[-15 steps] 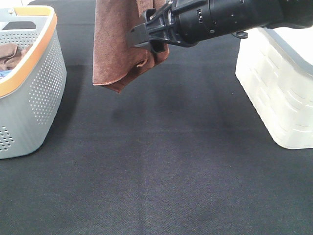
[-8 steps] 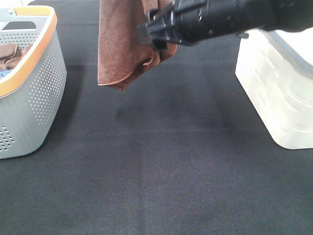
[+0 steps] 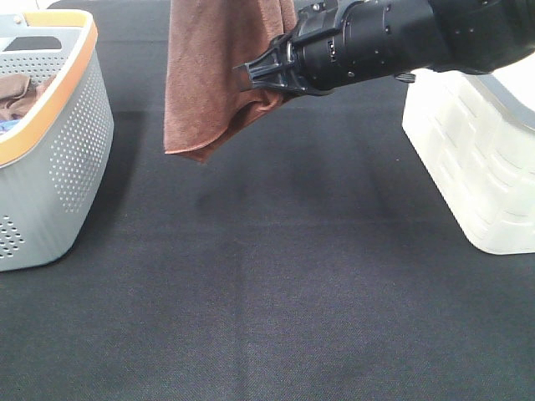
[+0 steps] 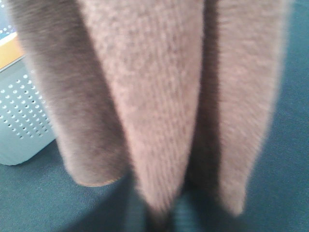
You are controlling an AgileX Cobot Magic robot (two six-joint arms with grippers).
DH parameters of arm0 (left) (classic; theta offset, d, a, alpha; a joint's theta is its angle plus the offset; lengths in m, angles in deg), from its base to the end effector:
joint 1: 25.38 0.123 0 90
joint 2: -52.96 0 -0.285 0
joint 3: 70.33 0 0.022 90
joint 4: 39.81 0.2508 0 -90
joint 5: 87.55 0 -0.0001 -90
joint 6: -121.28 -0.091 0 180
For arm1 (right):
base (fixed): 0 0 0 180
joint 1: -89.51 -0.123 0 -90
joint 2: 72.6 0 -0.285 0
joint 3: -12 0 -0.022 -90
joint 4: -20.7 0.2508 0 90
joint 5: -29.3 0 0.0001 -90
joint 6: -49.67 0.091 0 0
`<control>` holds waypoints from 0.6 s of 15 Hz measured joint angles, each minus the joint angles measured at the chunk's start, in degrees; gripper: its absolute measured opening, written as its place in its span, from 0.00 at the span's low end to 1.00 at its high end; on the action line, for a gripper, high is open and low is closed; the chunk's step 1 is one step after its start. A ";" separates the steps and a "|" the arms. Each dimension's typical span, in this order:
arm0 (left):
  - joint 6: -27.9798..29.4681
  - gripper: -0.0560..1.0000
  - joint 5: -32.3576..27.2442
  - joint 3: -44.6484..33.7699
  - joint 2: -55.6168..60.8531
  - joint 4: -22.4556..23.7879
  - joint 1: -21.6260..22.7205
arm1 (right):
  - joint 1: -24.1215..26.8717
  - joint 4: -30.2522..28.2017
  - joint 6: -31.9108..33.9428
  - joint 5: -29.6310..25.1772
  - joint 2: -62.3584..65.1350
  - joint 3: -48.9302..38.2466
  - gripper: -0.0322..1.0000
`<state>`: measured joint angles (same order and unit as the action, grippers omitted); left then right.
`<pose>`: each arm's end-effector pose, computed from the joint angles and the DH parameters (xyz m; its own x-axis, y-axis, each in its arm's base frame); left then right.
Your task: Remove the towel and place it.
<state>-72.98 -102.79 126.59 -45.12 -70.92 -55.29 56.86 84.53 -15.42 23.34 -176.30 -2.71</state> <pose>0.3183 -0.1974 0.4586 -0.2304 -0.1816 -0.9560 0.5701 0.7710 -0.2838 0.3121 0.2102 0.2532 -0.4195 -0.2974 -0.8577 -0.6147 0.7883 0.0274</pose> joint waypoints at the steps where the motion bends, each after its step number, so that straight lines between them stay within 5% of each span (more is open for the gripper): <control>1: 0.00 0.05 0.00 0.00 0.00 0.06 0.00 | 0.00 0.06 0.06 0.00 0.00 0.00 0.03; 6: 0.74 0.05 0.17 0.00 -0.40 12.32 0.34 | 0.00 -5.84 1.43 -2.75 3.32 -0.11 0.03; 9: 3.44 0.05 0.23 0.00 -2.18 14.84 2.69 | 0.00 -10.14 5.44 -3.21 4.93 -0.11 0.03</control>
<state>-69.55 -102.56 126.59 -47.30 -56.08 -52.59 56.86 74.39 -9.97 20.14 -171.37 -2.82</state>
